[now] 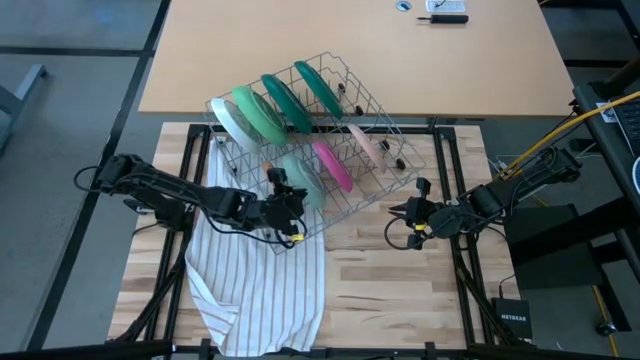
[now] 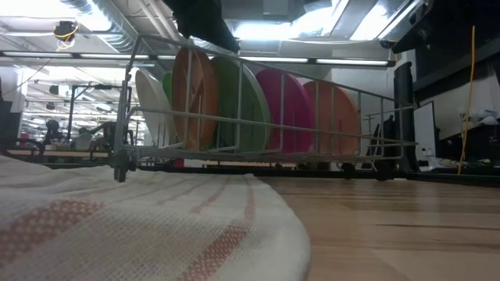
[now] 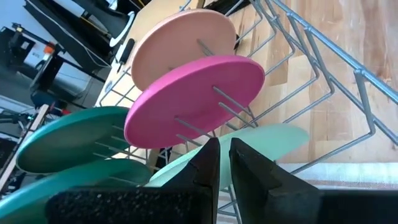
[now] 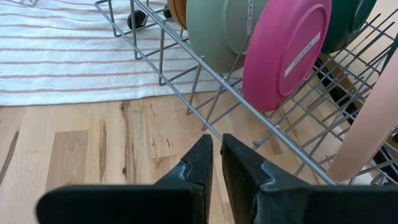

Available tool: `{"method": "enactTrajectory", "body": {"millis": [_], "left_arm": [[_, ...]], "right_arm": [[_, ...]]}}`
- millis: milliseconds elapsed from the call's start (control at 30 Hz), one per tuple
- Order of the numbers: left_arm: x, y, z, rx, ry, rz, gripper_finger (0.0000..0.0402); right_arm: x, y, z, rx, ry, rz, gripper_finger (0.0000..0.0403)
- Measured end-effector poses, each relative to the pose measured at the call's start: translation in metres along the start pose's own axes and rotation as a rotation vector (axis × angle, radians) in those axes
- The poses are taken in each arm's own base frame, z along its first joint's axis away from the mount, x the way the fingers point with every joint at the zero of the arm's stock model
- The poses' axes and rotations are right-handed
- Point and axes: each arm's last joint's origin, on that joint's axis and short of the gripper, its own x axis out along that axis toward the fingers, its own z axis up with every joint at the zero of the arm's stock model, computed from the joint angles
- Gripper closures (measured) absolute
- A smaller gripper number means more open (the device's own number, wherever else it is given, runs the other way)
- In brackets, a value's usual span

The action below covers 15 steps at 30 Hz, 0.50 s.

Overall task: Sort dishes
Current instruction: Put the light green plate in the dish rack, then return to Home Position

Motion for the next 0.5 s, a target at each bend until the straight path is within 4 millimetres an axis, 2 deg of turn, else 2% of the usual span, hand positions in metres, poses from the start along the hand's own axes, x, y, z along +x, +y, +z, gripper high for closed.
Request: {"method": "enactTrajectory", "body": {"millis": [267,400,500], "left_arm": [[-0.016,0.007,0.010,-0.070,-0.091,0.002,0.0373],[-0.035,0.015,0.013,-0.119,-0.146,-0.015,0.0373],[-0.057,0.028,0.015,-0.214,-0.204,-0.035,0.0373]], "right_arm": [[0.000,0.000,0.000,0.000,0.000,0.000,0.0364],[-0.001,-0.001,0.000,0.004,-0.005,0.002,0.0364],[-0.009,-0.005,0.005,0.026,-0.034,0.011,0.0364]]}}
